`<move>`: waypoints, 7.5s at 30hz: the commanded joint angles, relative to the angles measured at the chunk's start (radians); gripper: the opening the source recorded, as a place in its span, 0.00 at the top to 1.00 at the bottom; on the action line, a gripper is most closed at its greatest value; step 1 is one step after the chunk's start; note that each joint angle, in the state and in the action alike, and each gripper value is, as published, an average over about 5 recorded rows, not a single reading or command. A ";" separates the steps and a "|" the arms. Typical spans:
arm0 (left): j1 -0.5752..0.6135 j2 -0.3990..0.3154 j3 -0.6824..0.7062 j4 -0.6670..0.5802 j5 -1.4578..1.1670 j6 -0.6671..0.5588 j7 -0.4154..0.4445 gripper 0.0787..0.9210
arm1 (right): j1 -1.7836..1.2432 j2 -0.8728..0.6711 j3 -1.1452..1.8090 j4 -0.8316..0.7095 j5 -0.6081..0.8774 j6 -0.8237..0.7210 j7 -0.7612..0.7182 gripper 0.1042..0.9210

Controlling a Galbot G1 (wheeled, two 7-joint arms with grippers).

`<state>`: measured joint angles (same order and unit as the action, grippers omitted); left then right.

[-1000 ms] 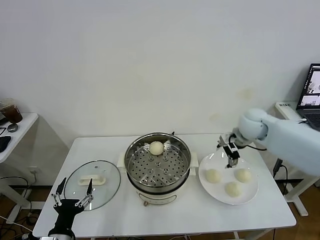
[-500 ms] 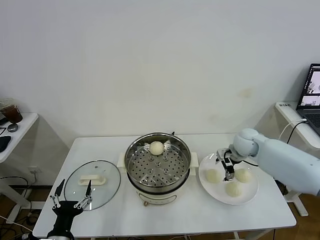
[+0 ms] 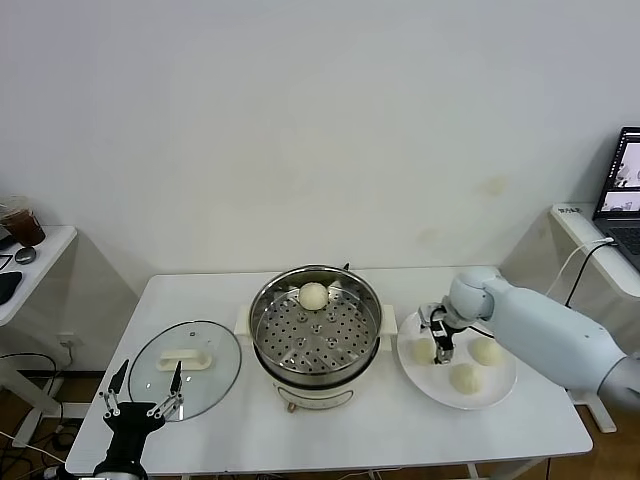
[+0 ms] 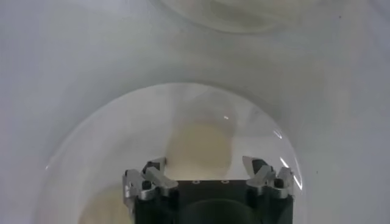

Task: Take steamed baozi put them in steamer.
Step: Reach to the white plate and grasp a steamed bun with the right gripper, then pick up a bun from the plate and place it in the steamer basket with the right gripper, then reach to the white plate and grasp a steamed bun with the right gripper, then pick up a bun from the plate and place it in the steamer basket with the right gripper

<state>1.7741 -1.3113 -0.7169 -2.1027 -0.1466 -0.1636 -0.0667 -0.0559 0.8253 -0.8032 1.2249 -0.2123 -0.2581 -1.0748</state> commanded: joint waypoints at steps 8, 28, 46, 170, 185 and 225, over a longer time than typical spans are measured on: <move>0.000 -0.001 0.001 -0.003 0.000 0.002 -0.001 0.12 | 0.020 0.000 0.000 0.004 0.000 -0.017 -0.039 0.45; -0.043 0.035 0.040 -0.016 -0.011 0.014 0.002 0.12 | 0.815 -0.098 -0.408 0.253 0.528 -0.156 -0.045 0.57; -0.067 0.048 0.039 0.004 -0.003 0.024 -0.003 0.12 | 0.668 0.397 -0.493 0.224 0.812 -0.452 0.186 0.56; -0.068 0.014 0.028 0.023 0.040 0.031 0.000 0.12 | -0.036 -0.242 0.098 0.190 0.013 -0.028 -0.105 0.46; -0.074 0.026 0.032 0.020 0.024 0.030 0.001 0.12 | 0.593 -0.062 -0.095 0.175 0.316 0.093 -0.261 0.46; -0.082 0.010 -0.010 0.022 -0.003 0.030 -0.002 0.12 | 0.475 0.414 -0.450 0.174 0.047 0.786 -0.064 0.43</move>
<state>1.6919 -1.3018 -0.7257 -2.0828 -0.1494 -0.1324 -0.0681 0.4668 1.1971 -1.2199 1.4057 -0.0582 0.3995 -1.1580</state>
